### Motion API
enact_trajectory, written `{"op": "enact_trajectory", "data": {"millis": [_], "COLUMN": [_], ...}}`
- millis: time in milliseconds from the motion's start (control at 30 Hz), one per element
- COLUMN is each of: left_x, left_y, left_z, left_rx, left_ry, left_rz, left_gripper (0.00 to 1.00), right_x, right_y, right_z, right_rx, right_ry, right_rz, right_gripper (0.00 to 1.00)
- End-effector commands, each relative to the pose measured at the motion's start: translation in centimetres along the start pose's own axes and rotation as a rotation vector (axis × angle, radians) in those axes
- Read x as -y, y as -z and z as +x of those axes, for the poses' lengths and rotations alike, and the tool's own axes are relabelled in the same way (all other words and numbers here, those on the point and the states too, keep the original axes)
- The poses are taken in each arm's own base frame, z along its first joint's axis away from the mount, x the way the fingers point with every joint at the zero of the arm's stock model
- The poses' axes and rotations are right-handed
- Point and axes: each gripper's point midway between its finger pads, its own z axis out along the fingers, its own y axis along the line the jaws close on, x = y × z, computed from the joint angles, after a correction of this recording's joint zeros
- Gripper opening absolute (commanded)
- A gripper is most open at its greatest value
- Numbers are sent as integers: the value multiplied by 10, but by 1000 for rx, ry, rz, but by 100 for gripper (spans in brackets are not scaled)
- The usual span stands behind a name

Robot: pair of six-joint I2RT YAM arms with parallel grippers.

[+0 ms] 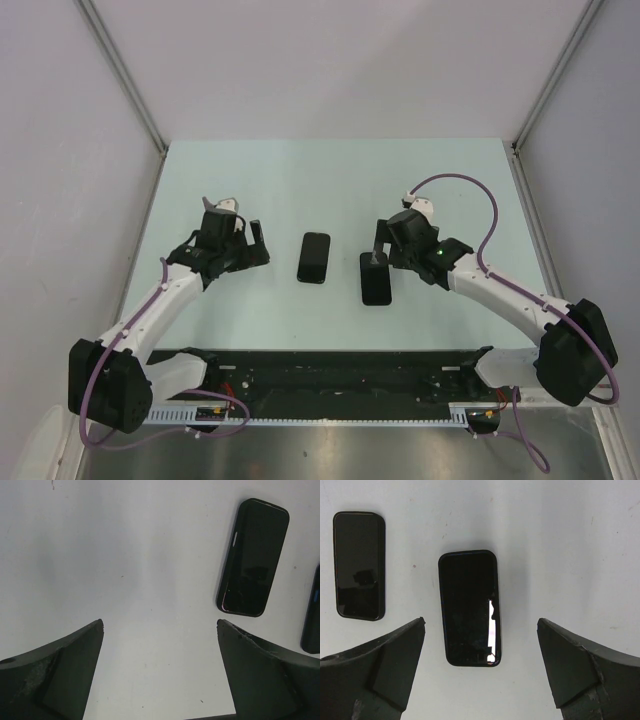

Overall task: Take the phone out of the phone case
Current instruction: Pick up the phone at the center of the board.

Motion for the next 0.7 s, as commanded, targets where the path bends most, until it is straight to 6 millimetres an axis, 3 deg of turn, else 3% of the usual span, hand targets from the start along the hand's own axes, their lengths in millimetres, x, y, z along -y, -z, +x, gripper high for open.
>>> {"op": "enact_trajectory", "data": {"millis": [0, 267, 433, 667], "left_x": [14, 17, 15, 18], "left_y": [4, 2, 7, 13], "left_z": [-15, -14, -19, -20], "left_rx": [29, 18, 46, 93], "left_ry": [4, -4, 2, 18], "left_rz": [59, 72, 62, 101], "left_gripper": [100, 100, 100, 100], "right_x": [-4, -4, -14, -28], "right_y": [12, 5, 0, -29], "right_z": [-15, -3, 5, 49], "right_rx": [47, -5, -31, -173], "right_ry": [-29, -7, 22, 111], "right_rz": [-7, -3, -32, 11], "right_gripper": [100, 100, 100, 100]}}
